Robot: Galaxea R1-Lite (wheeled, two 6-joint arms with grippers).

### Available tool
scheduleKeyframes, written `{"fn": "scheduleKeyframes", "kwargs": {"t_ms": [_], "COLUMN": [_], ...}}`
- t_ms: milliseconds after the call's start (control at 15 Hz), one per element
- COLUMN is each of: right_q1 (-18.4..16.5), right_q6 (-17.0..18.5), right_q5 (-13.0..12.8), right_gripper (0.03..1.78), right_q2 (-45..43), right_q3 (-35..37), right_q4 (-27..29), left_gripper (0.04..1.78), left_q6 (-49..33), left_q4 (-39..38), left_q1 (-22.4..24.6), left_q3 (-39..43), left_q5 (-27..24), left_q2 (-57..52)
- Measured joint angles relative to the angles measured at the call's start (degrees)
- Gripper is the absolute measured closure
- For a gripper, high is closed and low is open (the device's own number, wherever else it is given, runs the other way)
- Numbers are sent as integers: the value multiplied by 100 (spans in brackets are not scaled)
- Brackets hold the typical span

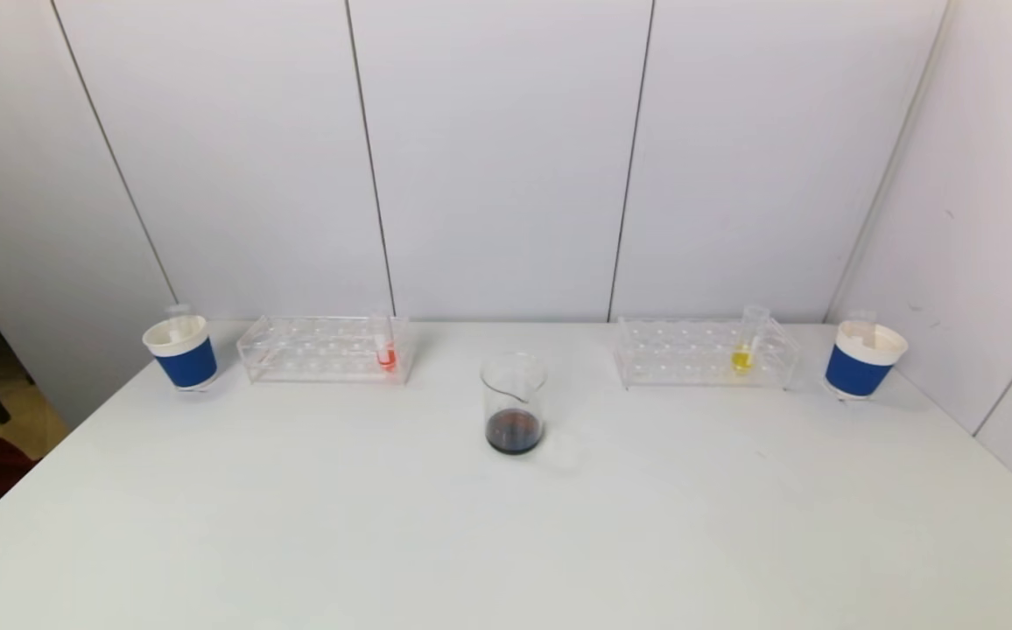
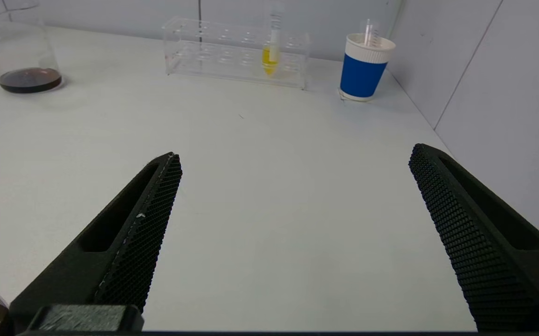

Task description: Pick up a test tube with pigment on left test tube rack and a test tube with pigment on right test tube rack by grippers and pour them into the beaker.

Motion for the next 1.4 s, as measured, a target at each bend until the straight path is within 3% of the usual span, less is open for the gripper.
{"fn": "scheduleKeyframes", "kwargs": {"t_ms": [467, 800, 1400], "right_q1": [0, 0, 0], "right_q6": [0, 2, 0], "right_q5": [-1, 0, 0], "right_gripper": [4, 4, 4], "right_q2": [2, 0, 0], "right_q3": [0, 0, 0], "right_q4": [0, 0, 0], "left_gripper": [6, 6, 6], "left_q6": [-22, -79, -495], "left_q4": [416, -728, -862], "left_q1": [-162, -167, -165], "left_q3": [1133, 2265, 2447], "left_q5": [57, 87, 101], "left_q2": [-1196, -1297, -1297]}}
